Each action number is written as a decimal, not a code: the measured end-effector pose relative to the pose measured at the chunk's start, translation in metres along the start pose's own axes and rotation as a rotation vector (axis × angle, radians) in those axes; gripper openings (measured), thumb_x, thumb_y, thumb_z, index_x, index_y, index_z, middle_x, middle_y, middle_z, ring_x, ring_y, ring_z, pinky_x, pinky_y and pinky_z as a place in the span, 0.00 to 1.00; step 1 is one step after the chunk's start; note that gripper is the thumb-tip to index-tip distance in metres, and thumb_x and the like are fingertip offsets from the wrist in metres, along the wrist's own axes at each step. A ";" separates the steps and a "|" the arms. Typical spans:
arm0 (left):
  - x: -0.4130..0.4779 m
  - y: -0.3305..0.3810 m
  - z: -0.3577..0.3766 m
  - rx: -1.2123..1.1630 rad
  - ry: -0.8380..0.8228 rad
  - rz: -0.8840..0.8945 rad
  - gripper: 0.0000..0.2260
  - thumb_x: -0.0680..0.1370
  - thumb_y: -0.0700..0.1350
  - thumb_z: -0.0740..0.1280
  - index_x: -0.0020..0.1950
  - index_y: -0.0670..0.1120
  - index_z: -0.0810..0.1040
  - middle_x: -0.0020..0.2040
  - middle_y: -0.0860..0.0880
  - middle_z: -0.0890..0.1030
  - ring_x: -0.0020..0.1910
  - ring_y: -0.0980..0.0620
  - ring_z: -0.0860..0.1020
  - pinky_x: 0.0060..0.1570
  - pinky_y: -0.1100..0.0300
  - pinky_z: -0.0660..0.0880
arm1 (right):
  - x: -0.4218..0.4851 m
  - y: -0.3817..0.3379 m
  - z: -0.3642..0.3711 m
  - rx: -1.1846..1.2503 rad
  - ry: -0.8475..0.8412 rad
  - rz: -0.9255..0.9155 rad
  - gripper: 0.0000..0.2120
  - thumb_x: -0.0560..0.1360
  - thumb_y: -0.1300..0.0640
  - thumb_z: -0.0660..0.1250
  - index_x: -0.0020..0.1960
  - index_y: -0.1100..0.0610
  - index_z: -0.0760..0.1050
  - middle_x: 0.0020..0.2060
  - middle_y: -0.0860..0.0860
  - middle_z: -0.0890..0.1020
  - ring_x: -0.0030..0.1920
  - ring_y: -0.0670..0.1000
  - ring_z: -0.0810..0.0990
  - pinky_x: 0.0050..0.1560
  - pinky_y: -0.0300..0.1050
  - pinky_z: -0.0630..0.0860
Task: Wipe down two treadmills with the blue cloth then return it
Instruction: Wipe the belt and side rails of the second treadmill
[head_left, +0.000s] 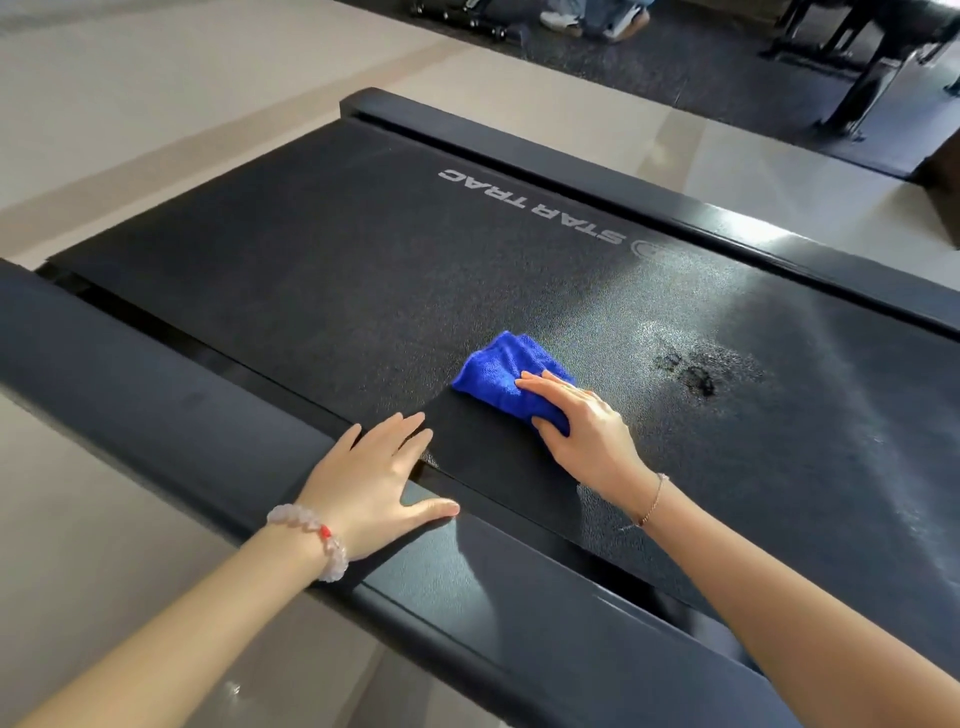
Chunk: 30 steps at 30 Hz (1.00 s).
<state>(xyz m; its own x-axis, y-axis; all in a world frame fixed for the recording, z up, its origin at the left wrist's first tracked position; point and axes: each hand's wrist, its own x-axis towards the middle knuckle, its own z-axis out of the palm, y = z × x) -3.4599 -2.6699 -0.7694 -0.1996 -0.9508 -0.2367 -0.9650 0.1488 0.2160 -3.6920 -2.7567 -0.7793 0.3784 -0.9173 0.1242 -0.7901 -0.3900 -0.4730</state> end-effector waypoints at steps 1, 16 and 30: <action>-0.003 -0.001 0.001 0.000 0.010 -0.002 0.61 0.50 0.79 0.24 0.77 0.51 0.51 0.77 0.57 0.47 0.75 0.58 0.43 0.72 0.56 0.42 | -0.002 -0.002 0.000 -0.005 -0.001 0.003 0.20 0.75 0.59 0.65 0.65 0.46 0.72 0.65 0.41 0.73 0.70 0.42 0.66 0.63 0.30 0.55; -0.031 0.008 0.013 0.070 0.176 -0.088 0.35 0.75 0.68 0.52 0.76 0.48 0.53 0.74 0.53 0.59 0.74 0.54 0.54 0.73 0.52 0.47 | -0.058 -0.028 0.013 0.008 -0.062 -0.069 0.21 0.75 0.57 0.64 0.64 0.41 0.70 0.65 0.34 0.71 0.69 0.40 0.66 0.68 0.42 0.65; -0.018 0.031 0.014 0.037 0.253 0.073 0.38 0.70 0.67 0.47 0.66 0.43 0.74 0.61 0.48 0.77 0.63 0.48 0.73 0.66 0.47 0.64 | -0.079 0.004 -0.015 0.017 -0.076 -0.079 0.21 0.75 0.57 0.65 0.64 0.39 0.70 0.62 0.27 0.68 0.68 0.31 0.62 0.64 0.29 0.60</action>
<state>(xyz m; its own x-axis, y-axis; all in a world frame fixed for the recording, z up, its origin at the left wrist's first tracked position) -3.4882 -2.6440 -0.7721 -0.2245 -0.9742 0.0236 -0.9562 0.2249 0.1875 -3.7324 -2.6870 -0.7776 0.4751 -0.8747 0.0956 -0.7482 -0.4588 -0.4793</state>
